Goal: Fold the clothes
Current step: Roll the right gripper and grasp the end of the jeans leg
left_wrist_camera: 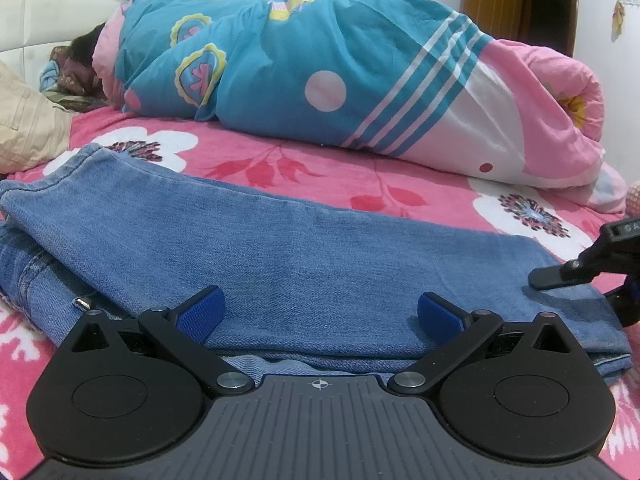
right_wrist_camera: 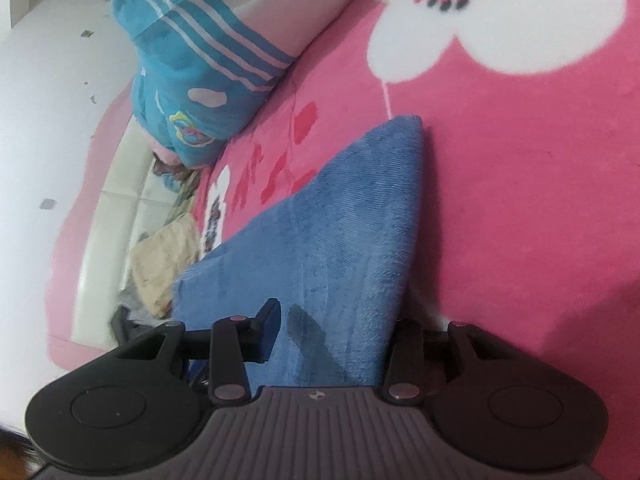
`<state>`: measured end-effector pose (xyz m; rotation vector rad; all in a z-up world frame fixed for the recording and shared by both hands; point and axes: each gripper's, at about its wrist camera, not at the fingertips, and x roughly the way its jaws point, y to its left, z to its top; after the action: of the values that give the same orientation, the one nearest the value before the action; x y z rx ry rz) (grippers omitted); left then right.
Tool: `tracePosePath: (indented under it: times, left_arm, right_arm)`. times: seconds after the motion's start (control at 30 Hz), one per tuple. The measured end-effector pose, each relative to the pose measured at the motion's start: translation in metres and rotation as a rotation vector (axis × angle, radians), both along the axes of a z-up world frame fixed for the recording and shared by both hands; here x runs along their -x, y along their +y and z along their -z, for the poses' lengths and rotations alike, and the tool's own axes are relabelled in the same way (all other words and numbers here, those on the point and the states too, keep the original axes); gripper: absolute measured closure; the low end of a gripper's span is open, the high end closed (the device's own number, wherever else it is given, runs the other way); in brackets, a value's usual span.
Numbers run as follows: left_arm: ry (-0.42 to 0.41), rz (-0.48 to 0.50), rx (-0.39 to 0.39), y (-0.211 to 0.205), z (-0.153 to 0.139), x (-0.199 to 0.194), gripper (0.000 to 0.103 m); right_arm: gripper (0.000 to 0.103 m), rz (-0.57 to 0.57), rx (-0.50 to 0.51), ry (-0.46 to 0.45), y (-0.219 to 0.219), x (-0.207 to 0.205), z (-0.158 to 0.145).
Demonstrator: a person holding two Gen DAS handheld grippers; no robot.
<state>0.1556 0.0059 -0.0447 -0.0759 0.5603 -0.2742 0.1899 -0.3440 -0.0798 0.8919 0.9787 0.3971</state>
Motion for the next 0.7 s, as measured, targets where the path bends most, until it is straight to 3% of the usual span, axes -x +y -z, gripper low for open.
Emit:
tracePosePath:
  times: [0.1,0.2,0.43,0.7]
  left_arm:
    - [-0.003,0.005,0.016,0.002,-0.001,0.001,0.000]
    - [-0.006,0.019,0.040,0.004,-0.003,0.001,0.000]
    - [-0.006,0.093,0.125,0.005,-0.009,0.005,0.000]
    - [-0.005,0.291,0.204,-0.009,-0.013,0.023,0.000]
  right_arm:
    - [0.089,0.032,0.144,-0.048,0.014,0.012,-0.015]
    - [0.096,0.062,0.239,-0.109,0.021,0.024,-0.028]
    - [0.098,0.087,0.364,-0.187,0.016,0.043,-0.054]
    - [0.098,0.152,0.482,-0.201,-0.012,0.070,-0.077]
